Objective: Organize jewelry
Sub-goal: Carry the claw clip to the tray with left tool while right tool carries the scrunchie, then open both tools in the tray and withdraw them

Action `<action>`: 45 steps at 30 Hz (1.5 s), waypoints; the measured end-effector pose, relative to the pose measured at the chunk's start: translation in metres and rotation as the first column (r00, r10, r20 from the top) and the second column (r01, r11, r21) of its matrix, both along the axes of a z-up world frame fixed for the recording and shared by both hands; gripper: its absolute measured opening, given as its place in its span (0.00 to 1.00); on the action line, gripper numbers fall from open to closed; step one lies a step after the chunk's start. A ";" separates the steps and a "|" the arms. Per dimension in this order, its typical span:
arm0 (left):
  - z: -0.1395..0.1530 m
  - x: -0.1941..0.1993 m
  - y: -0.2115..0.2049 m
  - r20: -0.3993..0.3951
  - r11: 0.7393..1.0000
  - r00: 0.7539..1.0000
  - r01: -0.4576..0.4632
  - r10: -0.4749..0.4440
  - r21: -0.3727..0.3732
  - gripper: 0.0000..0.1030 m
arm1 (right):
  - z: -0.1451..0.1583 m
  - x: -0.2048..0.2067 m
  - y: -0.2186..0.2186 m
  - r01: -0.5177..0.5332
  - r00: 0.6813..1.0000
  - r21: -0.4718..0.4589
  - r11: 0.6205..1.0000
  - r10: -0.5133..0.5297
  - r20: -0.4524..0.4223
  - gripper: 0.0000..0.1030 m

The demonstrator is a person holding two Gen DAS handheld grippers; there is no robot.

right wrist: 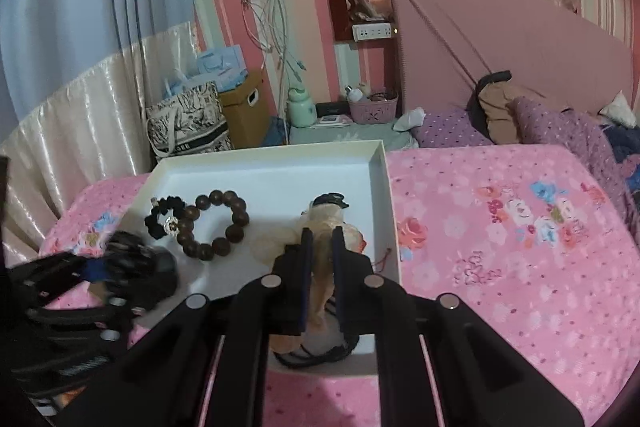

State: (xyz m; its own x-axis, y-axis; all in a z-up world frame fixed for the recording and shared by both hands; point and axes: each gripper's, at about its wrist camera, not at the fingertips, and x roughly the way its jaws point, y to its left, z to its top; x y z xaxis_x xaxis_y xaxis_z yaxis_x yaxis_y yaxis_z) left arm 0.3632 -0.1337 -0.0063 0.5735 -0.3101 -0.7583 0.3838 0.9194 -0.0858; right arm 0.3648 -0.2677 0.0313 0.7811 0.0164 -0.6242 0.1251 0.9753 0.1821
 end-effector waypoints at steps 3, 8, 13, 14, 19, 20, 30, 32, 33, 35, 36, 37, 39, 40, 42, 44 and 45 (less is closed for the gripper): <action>-0.021 0.011 -0.006 -0.031 1.000 0.999 0.010 -0.011 -0.021 0.50 | -0.007 0.006 -0.004 -0.002 1.000 0.008 1.000 0.002 0.016 0.09; -0.049 0.020 -0.013 -0.055 0.999 0.998 0.032 -0.030 0.041 0.46 | -0.031 0.020 -0.006 0.011 1.000 0.005 1.000 -0.011 -0.020 0.09; -0.056 0.027 -0.008 -0.081 1.000 0.997 0.017 -0.015 0.022 0.43 | -0.040 0.025 -0.007 0.023 0.999 -0.010 1.000 -0.023 -0.034 0.09; -0.057 0.027 -0.008 -0.076 1.000 0.997 0.017 -0.015 0.025 0.43 | -0.042 0.026 -0.007 0.024 0.999 -0.017 1.000 -0.025 -0.037 0.09; -0.058 0.030 -0.008 -0.066 0.999 0.997 0.030 -0.027 0.032 0.43 | -0.049 0.028 -0.006 0.021 0.998 -0.026 0.999 -0.022 -0.059 0.10; -0.057 0.029 -0.008 -0.067 0.999 0.997 0.033 -0.031 0.033 0.45 | -0.050 0.028 -0.007 0.017 0.998 -0.024 1.000 -0.018 -0.063 0.12; -0.055 0.016 -0.007 -0.074 0.997 0.996 0.063 -0.059 0.041 0.60 | -0.053 0.026 -0.009 0.040 0.997 -0.039 0.998 -0.043 -0.063 0.42; -0.051 0.012 -0.007 -0.072 0.997 0.995 0.070 -0.067 0.040 0.60 | -0.050 0.025 -0.009 0.037 0.998 -0.039 0.999 -0.039 -0.055 0.42; -0.049 0.010 -0.007 -0.070 0.997 0.995 0.072 -0.070 0.036 0.60 | -0.049 0.024 -0.010 0.037 0.998 -0.035 0.999 -0.039 -0.050 0.42; -0.043 0.005 -0.005 -0.061 0.997 0.996 0.068 -0.065 0.039 0.61 | -0.047 0.023 -0.012 0.040 0.998 -0.029 0.999 -0.041 -0.045 0.42; -0.039 0.002 -0.003 -0.060 0.997 0.996 0.062 -0.059 0.046 0.63 | -0.045 0.022 -0.012 0.040 0.998 -0.027 0.999 -0.041 -0.039 0.44; -0.036 0.000 -0.001 -0.058 0.997 0.997 0.057 -0.054 0.050 0.63 | -0.041 0.020 -0.013 0.042 0.999 -0.029 0.999 -0.042 -0.029 0.53; -0.026 -0.009 0.006 -0.040 0.998 0.999 0.039 -0.037 0.058 0.66 | -0.034 0.013 -0.012 0.060 0.998 -0.046 0.997 -0.060 -0.003 0.67; -0.019 -0.016 0.011 -0.025 0.998 0.999 0.028 -0.027 0.062 0.68 | -0.031 0.010 -0.012 0.068 0.998 -0.052 0.996 -0.067 0.005 0.71; -0.005 -0.034 0.027 0.018 0.997 1.000 0.002 -0.003 0.079 0.79 | -0.023 0.000 -0.007 0.067 0.998 -0.058 0.996 -0.067 0.012 0.77; 0.006 -0.049 0.043 0.051 0.996 0.998 -0.029 0.025 0.089 0.86 | -0.018 -0.009 -0.002 0.071 0.997 -0.061 0.996 -0.071 0.004 0.80; 0.013 -0.059 0.055 0.069 0.995 0.997 -0.053 0.047 0.084 0.89 | -0.015 -0.016 0.003 0.074 0.997 -0.060 0.995 -0.074 0.000 0.84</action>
